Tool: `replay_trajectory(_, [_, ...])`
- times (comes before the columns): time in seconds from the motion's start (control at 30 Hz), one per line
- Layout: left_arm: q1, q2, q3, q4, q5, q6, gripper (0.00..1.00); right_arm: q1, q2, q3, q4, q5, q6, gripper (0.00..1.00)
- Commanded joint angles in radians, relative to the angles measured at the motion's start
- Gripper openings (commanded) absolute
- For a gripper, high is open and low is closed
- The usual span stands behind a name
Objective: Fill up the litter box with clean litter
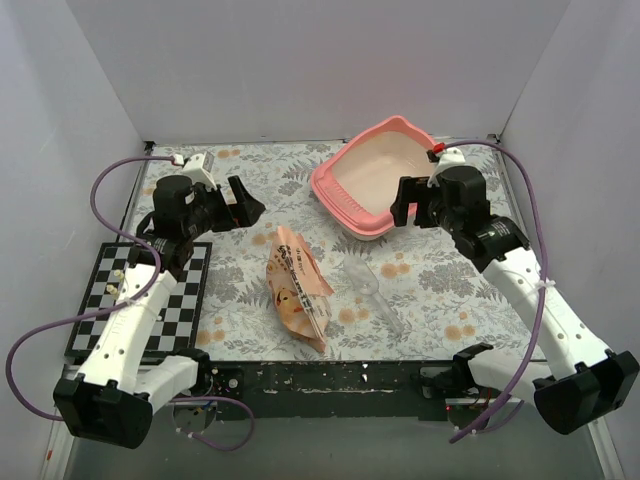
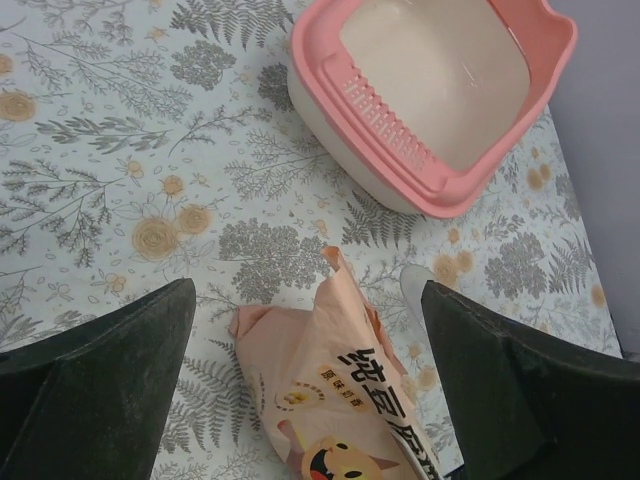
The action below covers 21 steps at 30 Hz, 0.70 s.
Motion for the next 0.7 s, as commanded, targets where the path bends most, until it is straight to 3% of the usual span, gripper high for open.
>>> replay_trajectory(0.0, [-0.01, -0.013, -0.03, -0.007, 0.084, 0.019, 0.98, -0.01, 0.051, 0.013, -0.033, 0.054, -0.004, 0.98])
replay_trajectory(0.1, [-0.023, 0.029, -0.024, -0.003, 0.113, 0.03, 0.98, -0.033, 0.065, -0.028, 0.024, -0.23, -0.085, 0.96])
replay_trajectory(0.2, [-0.04, 0.061, -0.007, -0.003, 0.114, 0.044, 0.98, -0.015, 0.092, -0.025, 0.038, -0.343, -0.061, 0.85])
replay_trajectory(0.37, [-0.056, 0.098, 0.008, -0.003, 0.098, 0.05, 0.98, 0.16, 0.128, 0.041, -0.025, -0.224, -0.039, 0.83])
replay_trajectory(0.67, [-0.066, 0.138, -0.016, 0.017, 0.043, 0.055, 0.98, 0.372, 0.088, 0.056, -0.038, -0.236, 0.102, 0.85])
